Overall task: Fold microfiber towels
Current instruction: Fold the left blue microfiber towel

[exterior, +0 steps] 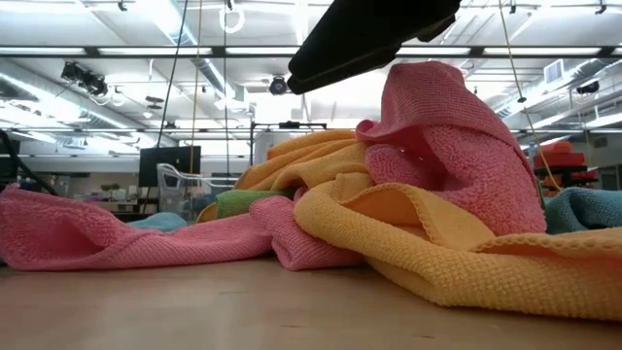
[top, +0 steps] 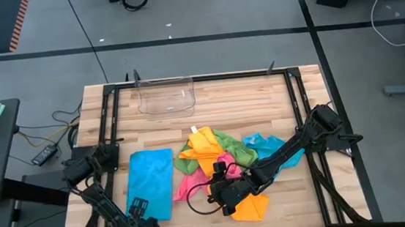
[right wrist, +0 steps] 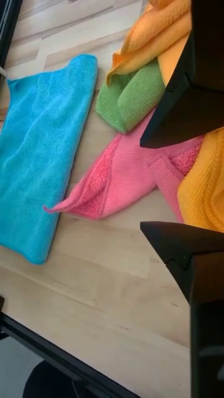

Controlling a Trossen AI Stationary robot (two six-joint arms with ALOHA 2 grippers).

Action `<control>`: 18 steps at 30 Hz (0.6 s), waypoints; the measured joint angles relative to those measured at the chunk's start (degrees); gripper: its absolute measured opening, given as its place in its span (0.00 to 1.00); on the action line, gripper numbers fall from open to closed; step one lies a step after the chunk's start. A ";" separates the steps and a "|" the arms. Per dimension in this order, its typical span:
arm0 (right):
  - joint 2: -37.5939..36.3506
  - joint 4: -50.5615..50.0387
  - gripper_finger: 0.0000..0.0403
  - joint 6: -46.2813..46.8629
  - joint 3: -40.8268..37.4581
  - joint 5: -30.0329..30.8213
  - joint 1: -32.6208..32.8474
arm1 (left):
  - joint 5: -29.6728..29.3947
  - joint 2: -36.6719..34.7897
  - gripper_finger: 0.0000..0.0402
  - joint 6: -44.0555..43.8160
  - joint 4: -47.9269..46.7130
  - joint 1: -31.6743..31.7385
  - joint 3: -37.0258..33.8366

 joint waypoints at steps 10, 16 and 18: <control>0.00 0.06 0.53 0.00 0.00 0.00 0.00 | -3.91 0.45 0.61 0.09 2.83 -3.98 -1.82; 0.00 0.28 0.53 0.11 0.00 0.00 0.00 | -5.91 3.09 0.58 1.27 2.10 -5.34 -2.10; 0.00 0.28 0.53 0.11 0.00 0.00 0.00 | -5.98 3.62 0.57 1.87 1.83 -5.65 -1.92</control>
